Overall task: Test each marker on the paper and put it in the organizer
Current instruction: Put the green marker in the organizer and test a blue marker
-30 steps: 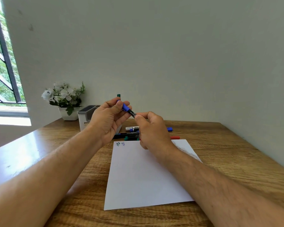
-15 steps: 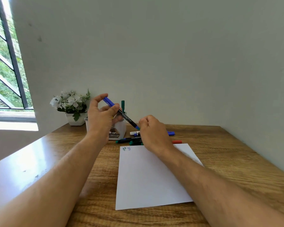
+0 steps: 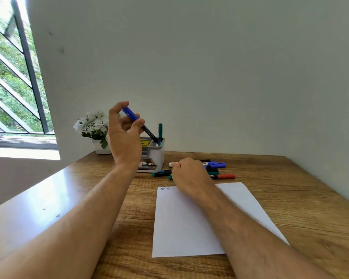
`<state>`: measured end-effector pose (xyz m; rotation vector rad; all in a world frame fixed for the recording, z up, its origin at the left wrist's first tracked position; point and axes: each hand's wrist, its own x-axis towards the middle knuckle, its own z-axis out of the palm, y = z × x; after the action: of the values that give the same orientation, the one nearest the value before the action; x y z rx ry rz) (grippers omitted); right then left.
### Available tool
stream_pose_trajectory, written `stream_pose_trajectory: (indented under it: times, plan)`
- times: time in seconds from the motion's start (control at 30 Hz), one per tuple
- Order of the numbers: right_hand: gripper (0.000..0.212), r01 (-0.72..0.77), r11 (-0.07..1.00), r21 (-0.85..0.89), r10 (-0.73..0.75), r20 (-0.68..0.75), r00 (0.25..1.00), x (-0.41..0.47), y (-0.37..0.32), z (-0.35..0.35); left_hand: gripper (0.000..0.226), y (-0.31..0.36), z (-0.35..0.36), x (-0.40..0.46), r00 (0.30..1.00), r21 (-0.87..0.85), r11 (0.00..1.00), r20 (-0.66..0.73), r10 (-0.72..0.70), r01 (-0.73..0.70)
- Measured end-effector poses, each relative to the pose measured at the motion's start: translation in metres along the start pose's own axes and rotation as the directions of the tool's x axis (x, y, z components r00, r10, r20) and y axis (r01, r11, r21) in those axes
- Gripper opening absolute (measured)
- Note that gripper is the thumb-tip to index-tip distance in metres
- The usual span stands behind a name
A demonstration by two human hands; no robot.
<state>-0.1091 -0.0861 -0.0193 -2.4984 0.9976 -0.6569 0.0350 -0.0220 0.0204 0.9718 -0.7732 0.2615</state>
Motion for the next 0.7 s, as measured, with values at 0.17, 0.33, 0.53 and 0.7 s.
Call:
stream_pose_trajectory:
  times: [0.17, 0.33, 0.53, 0.7]
  plan:
    - [0.034, 0.046, 0.998, -0.031, -0.046, -0.003, 0.999, -0.005, -0.002, 0.000, 0.051, -0.006, 0.014, 0.006, 0.996, 0.173, 0.981, 0.016, 0.091, -0.092]
    - [0.033, 0.032, 0.999, 0.010, -0.031, -0.021, 0.999, -0.003, -0.002, -0.001, 0.049, -0.019, 0.030, 0.014, 0.991, 0.306, 0.950, 0.133, 0.025, -0.065]
    - [0.027, 0.087, 0.995, -0.043, -0.087, -0.008, 0.996, -0.005, -0.003, 0.000, 0.049, -0.038, 0.035, 0.010, 0.977, 0.499, 0.866, 0.196, -0.080, -0.030]
    - [0.025, 0.056, 0.998, -0.008, -0.056, -0.023, 0.998, -0.003, -0.001, 0.003, 0.060, -0.047, 0.038, 0.010, 0.964, 0.674, 0.738, 0.194, -0.181, 0.003]
